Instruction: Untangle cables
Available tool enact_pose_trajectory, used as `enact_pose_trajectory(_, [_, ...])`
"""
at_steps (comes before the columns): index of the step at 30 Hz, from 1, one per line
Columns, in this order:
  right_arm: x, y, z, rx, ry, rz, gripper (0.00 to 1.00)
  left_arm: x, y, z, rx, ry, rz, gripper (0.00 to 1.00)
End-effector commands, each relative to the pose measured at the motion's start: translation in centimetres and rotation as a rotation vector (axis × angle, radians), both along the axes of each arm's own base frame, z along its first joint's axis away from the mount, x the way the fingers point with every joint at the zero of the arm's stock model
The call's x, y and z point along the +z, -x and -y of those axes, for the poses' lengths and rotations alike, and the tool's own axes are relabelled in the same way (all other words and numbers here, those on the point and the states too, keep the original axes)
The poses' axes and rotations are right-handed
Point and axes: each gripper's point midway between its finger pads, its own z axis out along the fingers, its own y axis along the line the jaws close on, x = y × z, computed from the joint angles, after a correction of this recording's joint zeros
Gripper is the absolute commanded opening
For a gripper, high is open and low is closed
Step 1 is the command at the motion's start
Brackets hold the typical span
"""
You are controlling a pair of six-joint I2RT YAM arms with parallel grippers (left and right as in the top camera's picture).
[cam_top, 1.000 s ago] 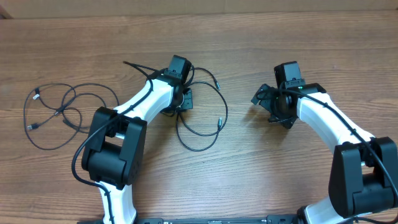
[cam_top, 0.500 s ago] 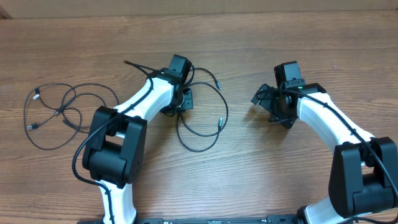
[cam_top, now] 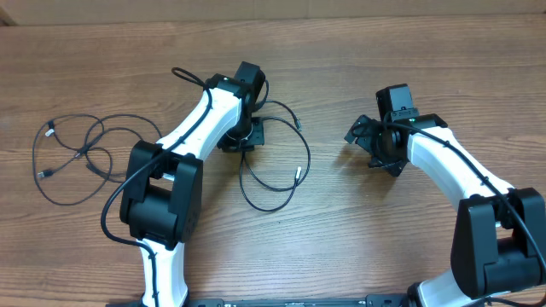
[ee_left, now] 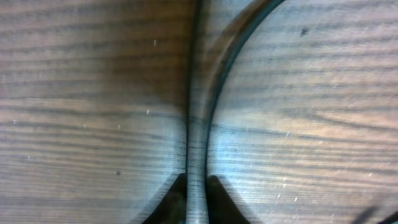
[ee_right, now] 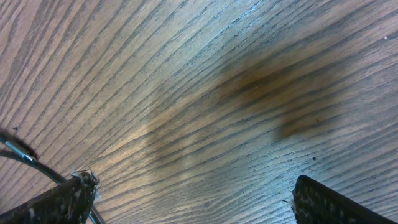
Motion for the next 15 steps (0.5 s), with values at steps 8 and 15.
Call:
enact_pose_trajectory(8, [1.1,-0.6,0.2,-0.003,0.004,0.038,1.0,0.1,0.1,0.3,-0.053,0.003,-0.001,0.99])
enact_pose_trajectory(15, [1.1,-0.6,0.2,-0.003,0.004,0.038,1.0,-0.3,-1.1,0.8,-0.053,0.021,0.05,1.0])
